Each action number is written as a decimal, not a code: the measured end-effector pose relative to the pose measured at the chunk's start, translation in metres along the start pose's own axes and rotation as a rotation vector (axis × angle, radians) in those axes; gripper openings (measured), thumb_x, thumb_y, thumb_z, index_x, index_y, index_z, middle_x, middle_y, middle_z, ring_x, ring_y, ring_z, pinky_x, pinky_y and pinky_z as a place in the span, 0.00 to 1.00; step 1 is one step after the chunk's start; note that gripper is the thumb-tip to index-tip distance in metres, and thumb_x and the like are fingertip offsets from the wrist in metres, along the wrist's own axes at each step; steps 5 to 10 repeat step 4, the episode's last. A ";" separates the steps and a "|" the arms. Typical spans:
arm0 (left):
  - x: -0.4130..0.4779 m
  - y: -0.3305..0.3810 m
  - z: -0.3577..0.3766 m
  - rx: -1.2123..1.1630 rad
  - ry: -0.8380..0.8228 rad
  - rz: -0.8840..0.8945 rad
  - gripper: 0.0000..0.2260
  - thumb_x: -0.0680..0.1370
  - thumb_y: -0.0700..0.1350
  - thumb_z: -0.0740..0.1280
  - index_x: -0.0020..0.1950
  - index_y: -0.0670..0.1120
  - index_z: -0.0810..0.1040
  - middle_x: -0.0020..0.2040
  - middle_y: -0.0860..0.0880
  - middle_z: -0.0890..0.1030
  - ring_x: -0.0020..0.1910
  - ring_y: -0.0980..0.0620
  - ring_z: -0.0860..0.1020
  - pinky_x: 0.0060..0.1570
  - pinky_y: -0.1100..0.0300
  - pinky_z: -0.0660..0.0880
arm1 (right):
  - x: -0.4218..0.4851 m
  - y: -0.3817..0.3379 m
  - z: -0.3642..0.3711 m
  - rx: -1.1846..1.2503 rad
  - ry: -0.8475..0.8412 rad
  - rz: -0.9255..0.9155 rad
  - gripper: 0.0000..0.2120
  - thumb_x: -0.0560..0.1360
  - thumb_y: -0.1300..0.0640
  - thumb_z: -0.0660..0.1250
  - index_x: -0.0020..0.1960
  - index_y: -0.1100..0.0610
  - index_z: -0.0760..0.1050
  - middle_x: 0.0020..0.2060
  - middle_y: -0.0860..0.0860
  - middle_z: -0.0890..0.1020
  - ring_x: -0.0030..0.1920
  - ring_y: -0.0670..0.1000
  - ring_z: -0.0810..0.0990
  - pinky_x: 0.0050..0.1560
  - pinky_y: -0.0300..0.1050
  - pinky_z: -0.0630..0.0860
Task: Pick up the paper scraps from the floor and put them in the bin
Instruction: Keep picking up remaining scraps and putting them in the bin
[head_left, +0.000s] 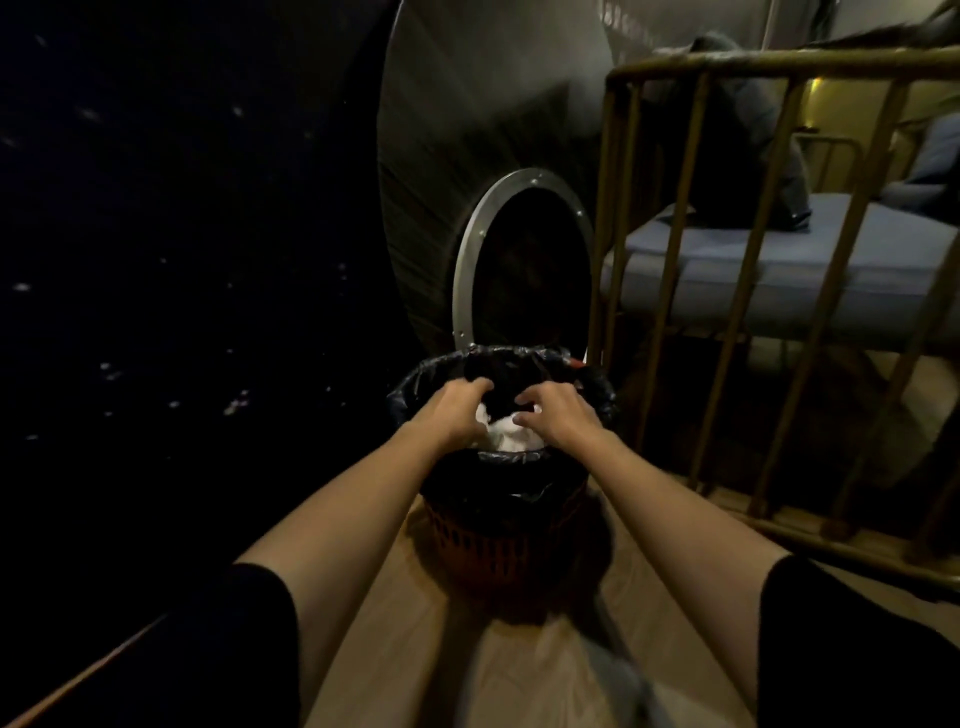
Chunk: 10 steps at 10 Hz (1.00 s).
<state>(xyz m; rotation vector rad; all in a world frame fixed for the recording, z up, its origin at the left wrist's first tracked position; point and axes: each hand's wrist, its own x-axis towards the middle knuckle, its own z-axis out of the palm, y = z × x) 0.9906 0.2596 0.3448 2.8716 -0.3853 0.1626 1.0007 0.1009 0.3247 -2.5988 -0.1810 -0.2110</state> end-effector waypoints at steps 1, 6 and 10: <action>-0.008 -0.006 0.006 0.017 0.010 -0.013 0.26 0.73 0.42 0.67 0.70 0.46 0.65 0.66 0.41 0.73 0.65 0.42 0.71 0.62 0.53 0.70 | 0.003 -0.001 -0.006 -0.058 -0.060 0.031 0.17 0.72 0.50 0.70 0.60 0.54 0.76 0.57 0.55 0.80 0.57 0.56 0.77 0.53 0.49 0.74; -0.026 -0.028 -0.061 0.061 0.169 -0.120 0.26 0.79 0.57 0.55 0.73 0.46 0.56 0.73 0.41 0.65 0.72 0.40 0.62 0.71 0.40 0.59 | 0.012 -0.055 -0.048 -0.048 -0.176 -0.149 0.35 0.77 0.40 0.56 0.75 0.57 0.48 0.76 0.57 0.50 0.75 0.59 0.52 0.74 0.59 0.53; -0.026 -0.028 -0.061 0.061 0.169 -0.120 0.26 0.79 0.57 0.55 0.73 0.46 0.56 0.73 0.41 0.65 0.72 0.40 0.62 0.71 0.40 0.59 | 0.012 -0.055 -0.048 -0.048 -0.176 -0.149 0.35 0.77 0.40 0.56 0.75 0.57 0.48 0.76 0.57 0.50 0.75 0.59 0.52 0.74 0.59 0.53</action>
